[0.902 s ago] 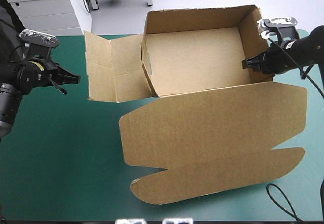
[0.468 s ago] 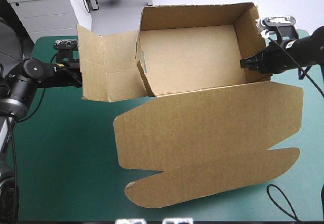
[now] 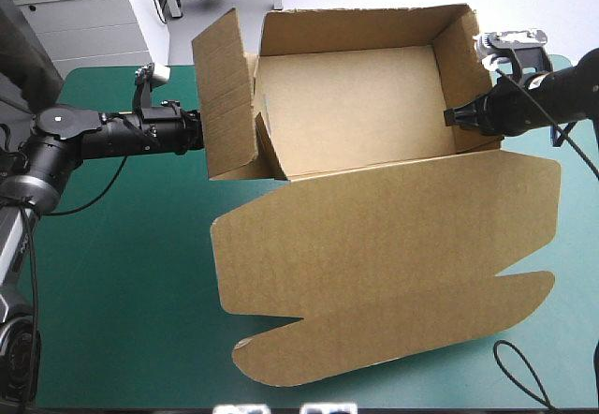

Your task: Fold the box

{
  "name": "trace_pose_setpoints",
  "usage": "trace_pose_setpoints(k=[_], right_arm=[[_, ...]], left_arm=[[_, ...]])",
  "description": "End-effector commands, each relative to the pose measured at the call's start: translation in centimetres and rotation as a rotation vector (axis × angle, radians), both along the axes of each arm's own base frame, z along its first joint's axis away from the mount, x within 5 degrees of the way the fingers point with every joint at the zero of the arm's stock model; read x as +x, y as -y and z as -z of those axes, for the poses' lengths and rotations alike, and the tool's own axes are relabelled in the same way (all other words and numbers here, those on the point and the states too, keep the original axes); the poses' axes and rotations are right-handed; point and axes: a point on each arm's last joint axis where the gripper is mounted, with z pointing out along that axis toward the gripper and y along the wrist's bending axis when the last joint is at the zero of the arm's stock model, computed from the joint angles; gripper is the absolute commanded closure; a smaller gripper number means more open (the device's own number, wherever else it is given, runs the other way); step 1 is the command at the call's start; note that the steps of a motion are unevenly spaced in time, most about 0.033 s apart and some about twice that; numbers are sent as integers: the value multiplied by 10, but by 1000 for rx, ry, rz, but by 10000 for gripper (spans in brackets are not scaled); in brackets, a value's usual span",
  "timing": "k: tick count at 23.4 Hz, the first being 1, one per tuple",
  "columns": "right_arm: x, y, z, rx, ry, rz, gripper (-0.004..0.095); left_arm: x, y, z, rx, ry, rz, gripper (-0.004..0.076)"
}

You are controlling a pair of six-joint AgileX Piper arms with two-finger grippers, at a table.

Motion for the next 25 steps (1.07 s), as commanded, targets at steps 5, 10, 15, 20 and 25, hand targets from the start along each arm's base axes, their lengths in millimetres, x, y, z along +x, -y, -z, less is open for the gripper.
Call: trace_pose_setpoints(k=[5, 10, 15, 20, 25], right_arm=[[-16, -1, -22, 40, 77, -6, 927], [-16, -2, -23, 40, 78, -8, 926], [-16, -5, -23, 41, 82, -14, 926], [-14, -3, -24, 51, 99, 24, 925], [-12, -4, -25, 53, 107, 57, 921]], left_arm=[[-18, 10, -42, -273, 77, 111, 716], [-24, 13, -50, -353, 105, 188, 716], [-25, 13, -53, -376, 110, 195, 715], [-29, 14, -62, -439, 127, 197, 659], [-32, 22, -64, -454, 127, 220, 428]])
